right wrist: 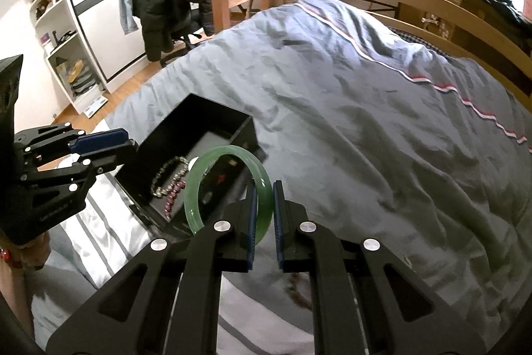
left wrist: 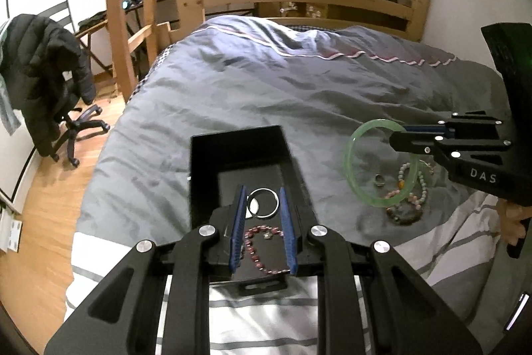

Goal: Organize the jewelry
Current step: 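Carry the jade bangle and ring into the black box and open both grippers, then move both open grippers back over the remaining jewelry on the bedspread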

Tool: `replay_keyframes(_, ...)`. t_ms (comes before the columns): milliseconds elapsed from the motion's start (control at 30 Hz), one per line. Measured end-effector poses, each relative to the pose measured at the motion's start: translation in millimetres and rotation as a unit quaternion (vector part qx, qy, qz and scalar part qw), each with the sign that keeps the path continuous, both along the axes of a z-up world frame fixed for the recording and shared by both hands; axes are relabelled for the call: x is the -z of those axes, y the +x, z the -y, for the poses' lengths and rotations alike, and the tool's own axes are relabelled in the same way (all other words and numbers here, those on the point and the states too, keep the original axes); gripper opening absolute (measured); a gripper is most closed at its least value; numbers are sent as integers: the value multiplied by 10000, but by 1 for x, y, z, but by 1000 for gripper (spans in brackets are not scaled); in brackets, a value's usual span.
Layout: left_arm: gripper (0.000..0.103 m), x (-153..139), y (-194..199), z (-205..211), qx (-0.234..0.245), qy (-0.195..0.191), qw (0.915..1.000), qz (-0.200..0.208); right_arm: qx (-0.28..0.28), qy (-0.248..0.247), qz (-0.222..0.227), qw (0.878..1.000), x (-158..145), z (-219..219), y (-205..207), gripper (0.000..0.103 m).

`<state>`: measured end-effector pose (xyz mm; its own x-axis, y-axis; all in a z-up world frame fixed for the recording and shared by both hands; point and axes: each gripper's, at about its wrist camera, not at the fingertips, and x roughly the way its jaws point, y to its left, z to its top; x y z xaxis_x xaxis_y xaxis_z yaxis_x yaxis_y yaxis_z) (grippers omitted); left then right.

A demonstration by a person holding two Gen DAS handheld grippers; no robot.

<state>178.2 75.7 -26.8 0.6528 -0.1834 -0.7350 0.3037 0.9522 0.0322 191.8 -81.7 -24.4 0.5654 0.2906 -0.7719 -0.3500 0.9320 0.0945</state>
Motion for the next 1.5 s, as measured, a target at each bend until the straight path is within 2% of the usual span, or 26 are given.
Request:
replay_keyframes(267,20,6,8,-20,-110,-194,9997,-142,-122,108,-48,9999,7,-27,18,10)
replay_keyframes(800,20,24,17,-20,-114,-47,9990,-432,-365,327,-185,9986,32,-67,46,12)
replay_keyframes(1067,20,25,17,-21,-170,-58,9988,-445,-483,445,-232,9976,29,-75,46,13)
replay_keyframes(1100,24,24,16,-21,-190,-50,9989,-433,-494,459,-237,9974,28,-76,46,14)
replay_keyframes(1133,34,24,16,-21,-206,-60,9989,-415,-492,482,-222,9974,26,-76,46,14)
replay_keyframes(1167,39,23,16,-21,-226,-60,9990,-381,-481,516,-198,9973,23,-76,46,15)
replay_keyframes(1200,48,22,16,-21,-253,-53,9991,-336,-468,562,-186,9971,21,-74,46,23)
replay_keyframes(1233,52,21,16,-22,-261,-59,9992,-309,-436,650,-167,9968,17,-71,46,31)
replay_keyframes(1267,54,19,16,-22,-263,-85,9992,-286,-381,683,-122,9969,13,-69,46,53)
replay_keyframes(1300,61,18,16,-23,-280,-98,9992,-260,-316,709,-42,9970,10,-66,45,63)
replay_keyframes(1367,64,17,15,-23,-288,-121,9993,-210,-231,726,-3,9971,4,-60,46,63)
replay_keyframes(1400,67,16,15,-23,-287,-143,9993,-205,-154,714,18,9973,2,-55,47,66)
replay_keyframes(1433,71,16,15,-23,-284,-171,9993,-197,-65,706,28,9975,0,-50,47,72)
replay_keyframes(1467,73,15,14,-23,-279,-196,9993,-175,2,719,39,9974,-1,-46,48,87)
replay_keyframes(1500,81,14,13,-23,-269,-223,9993,-153,57,754,63,9971,-2,-40,47,91)
